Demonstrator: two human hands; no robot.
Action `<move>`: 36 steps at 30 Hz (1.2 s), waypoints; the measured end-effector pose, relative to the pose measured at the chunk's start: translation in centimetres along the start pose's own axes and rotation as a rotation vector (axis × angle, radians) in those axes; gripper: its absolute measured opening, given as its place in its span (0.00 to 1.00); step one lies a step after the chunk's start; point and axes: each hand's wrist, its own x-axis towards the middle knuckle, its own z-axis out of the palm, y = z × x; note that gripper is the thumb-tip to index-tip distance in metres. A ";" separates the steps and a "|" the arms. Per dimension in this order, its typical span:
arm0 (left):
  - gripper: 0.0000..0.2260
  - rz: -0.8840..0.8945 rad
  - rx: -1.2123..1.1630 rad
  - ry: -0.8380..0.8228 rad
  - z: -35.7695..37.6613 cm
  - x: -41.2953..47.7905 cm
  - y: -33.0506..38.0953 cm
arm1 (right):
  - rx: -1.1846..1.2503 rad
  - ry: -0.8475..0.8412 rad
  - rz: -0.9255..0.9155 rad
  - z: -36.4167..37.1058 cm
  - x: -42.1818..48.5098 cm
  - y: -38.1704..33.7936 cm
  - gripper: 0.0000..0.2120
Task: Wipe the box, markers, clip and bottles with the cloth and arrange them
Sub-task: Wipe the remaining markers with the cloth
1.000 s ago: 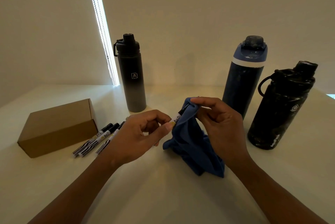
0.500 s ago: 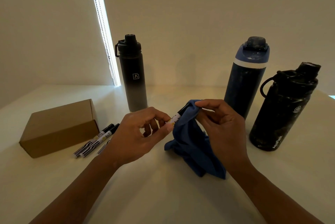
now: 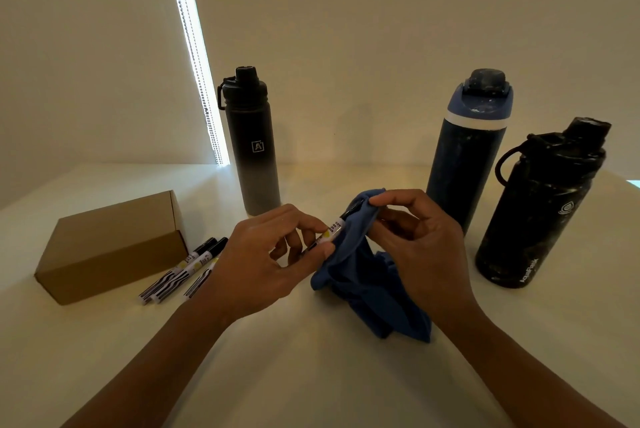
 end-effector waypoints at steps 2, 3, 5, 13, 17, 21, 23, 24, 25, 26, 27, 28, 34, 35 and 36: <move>0.11 0.012 0.024 0.009 0.0 0.0 0.0 | -0.011 0.050 -0.007 -0.3 0.3 0.0 0.11; 0.11 0.014 0.033 0.015 0.1 0.1 0.0 | -0.018 0.068 -0.007 -0.4 0.4 0.0 0.10; 0.12 0.020 0.046 0.011 0.1 0.1 -0.1 | -0.010 0.074 0.007 -0.3 0.4 0.1 0.10; 0.12 0.036 0.068 0.018 0.1 0.1 -0.4 | -0.040 0.088 0.065 0.0 0.4 0.4 0.09; 0.12 0.040 0.068 0.015 0.2 0.1 -0.4 | -0.017 0.056 0.072 -0.1 0.4 0.4 0.10; 0.12 0.054 0.073 0.012 0.2 0.1 -0.6 | 0.017 0.020 0.076 0.1 0.1 0.5 0.12; 0.12 0.056 0.078 0.012 0.3 0.1 -0.6 | -0.047 0.045 0.052 0.0 0.2 0.6 0.09; 0.12 0.055 0.082 0.013 0.3 0.1 -0.6 | -0.080 0.062 0.045 0.0 0.2 0.6 0.09; 0.12 0.054 0.085 0.014 0.4 0.1 -0.6 | -0.097 0.074 0.044 0.0 0.3 0.6 0.09; 0.12 0.055 0.087 0.014 0.4 0.2 -0.6 | -0.090 0.074 0.048 0.0 0.3 0.6 0.09; 0.12 0.056 0.086 0.011 0.5 0.2 -0.6 | -0.066 0.057 0.060 0.1 0.2 0.6 0.10; 0.12 0.059 0.083 0.004 0.5 0.1 -0.6 | -0.048 0.031 0.076 0.2 0.2 0.6 0.12; 0.11 0.062 0.085 -0.007 0.5 0.1 -0.6 | -0.105 0.086 0.034 0.2 0.2 0.6 0.11; 0.11 0.057 0.083 -0.005 0.5 0.1 -0.6 | -0.106 0.096 0.027 0.1 0.3 0.6 0.12; 0.11 0.055 0.081 -0.004 0.5 0.1 -0.6 | -0.097 0.091 0.030 0.1 0.3 0.6 0.12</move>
